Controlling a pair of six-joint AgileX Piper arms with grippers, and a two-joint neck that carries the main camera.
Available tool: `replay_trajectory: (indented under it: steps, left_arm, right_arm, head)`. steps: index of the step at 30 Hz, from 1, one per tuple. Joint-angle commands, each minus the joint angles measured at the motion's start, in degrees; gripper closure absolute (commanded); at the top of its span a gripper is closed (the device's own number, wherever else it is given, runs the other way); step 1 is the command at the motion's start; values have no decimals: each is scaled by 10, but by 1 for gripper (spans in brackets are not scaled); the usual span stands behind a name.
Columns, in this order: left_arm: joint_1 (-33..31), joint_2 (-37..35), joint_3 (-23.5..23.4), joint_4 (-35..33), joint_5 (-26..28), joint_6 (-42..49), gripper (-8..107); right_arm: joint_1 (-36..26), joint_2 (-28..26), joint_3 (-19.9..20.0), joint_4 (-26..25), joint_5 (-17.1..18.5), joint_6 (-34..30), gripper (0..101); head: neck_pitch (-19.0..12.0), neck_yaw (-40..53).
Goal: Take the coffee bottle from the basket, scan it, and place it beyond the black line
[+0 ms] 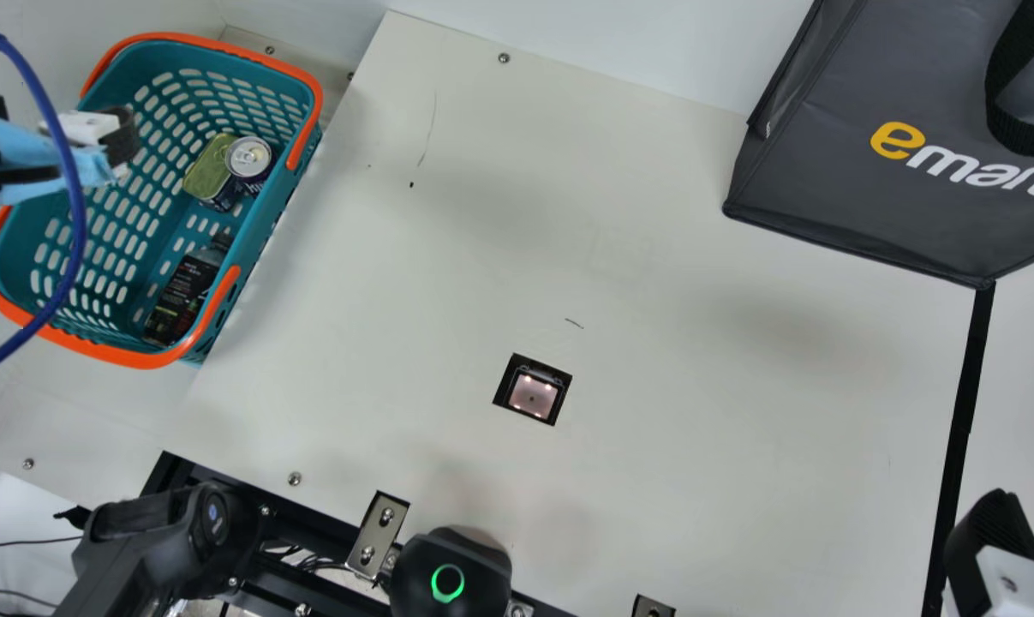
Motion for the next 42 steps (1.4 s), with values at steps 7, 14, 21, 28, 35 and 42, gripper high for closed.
replay_trajectory:
  steps: [7,14,21,28,35,42]
  left_arm:
    - [30,34,20,13,-34,1,9]
    - [22,65,34,22,-57,1,9]
    - [16,94,55,29,-80,3,9]
    - [23,121,80,19,-105,25,9]
    - [39,155,102,-14,-138,82,9]
    - [61,197,120,-67,-169,172,9]
  right_arm:
    - [0,0,0,0,-1,0,10]
    - [0,0,0,0,-1,0,10]
    - [0,0,0,0,-1,0,10]
    - [0,0,0,0,-1,0,10]
    - [0,0,0,0,-1,0,10]
    - [0,0,0,0,-1,0,10]
  head:
    - [-10,1]
    - [-10,1]
    - [-10,1]
    - [-10,1]
    - [-10,1]
    - [-10,1]
